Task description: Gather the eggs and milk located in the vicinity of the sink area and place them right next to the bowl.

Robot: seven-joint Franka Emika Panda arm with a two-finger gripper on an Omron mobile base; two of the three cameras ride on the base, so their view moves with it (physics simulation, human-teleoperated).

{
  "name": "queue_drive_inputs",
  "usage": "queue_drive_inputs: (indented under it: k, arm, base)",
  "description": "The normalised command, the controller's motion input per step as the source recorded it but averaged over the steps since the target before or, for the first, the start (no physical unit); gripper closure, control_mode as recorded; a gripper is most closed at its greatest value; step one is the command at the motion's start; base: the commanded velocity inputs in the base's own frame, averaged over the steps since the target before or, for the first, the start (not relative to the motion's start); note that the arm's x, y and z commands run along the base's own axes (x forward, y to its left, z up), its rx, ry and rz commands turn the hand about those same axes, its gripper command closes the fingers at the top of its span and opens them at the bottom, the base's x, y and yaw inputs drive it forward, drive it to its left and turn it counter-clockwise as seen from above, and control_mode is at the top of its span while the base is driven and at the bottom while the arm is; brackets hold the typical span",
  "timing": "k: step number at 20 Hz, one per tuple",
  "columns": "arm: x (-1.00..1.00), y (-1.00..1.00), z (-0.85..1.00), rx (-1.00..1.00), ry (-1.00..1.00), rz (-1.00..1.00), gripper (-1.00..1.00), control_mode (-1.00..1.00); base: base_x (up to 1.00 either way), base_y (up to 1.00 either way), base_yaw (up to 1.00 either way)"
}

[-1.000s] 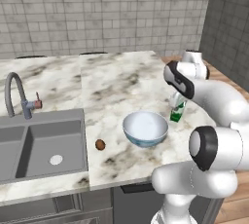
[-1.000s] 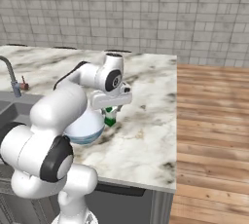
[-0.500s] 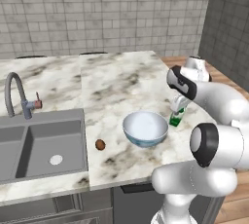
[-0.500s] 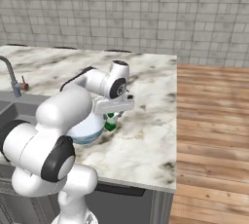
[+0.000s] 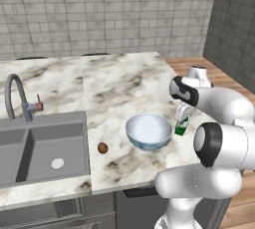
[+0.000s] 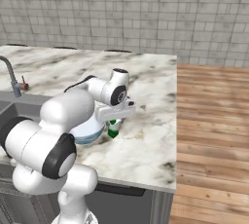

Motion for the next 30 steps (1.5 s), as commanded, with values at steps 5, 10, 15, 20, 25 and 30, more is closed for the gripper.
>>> queue_drive_inputs:
  k: [5,10,15,20,25,30]
  arm:
    - [0.0,0.0,-0.22,0.0,0.0,0.02,1.0,-1.0]
    - [0.01,0.0,-0.17,0.0,0.0,0.01,1.0,-1.0]
    - [0.03,0.0,-0.29,0.0,0.0,0.01,1.0,-1.0]
    - [0.0,0.0,-0.02,0.0,0.0,0.01,1.0,-1.0]
    - [0.0,0.0,0.0,0.0,0.0,0.0,-1.0,-1.0]
    - [0.0,0.0,0.0,0.0,0.0,0.0,-1.0,-1.0]
  base:
    - [0.0,0.0,0.0]
    - [0.0,0.0,0.0]
    - [0.0,0.0,0.0]
    - [0.0,0.0,0.0]
    - [0.0,0.0,0.0]
    - [0.0,0.0,0.0]
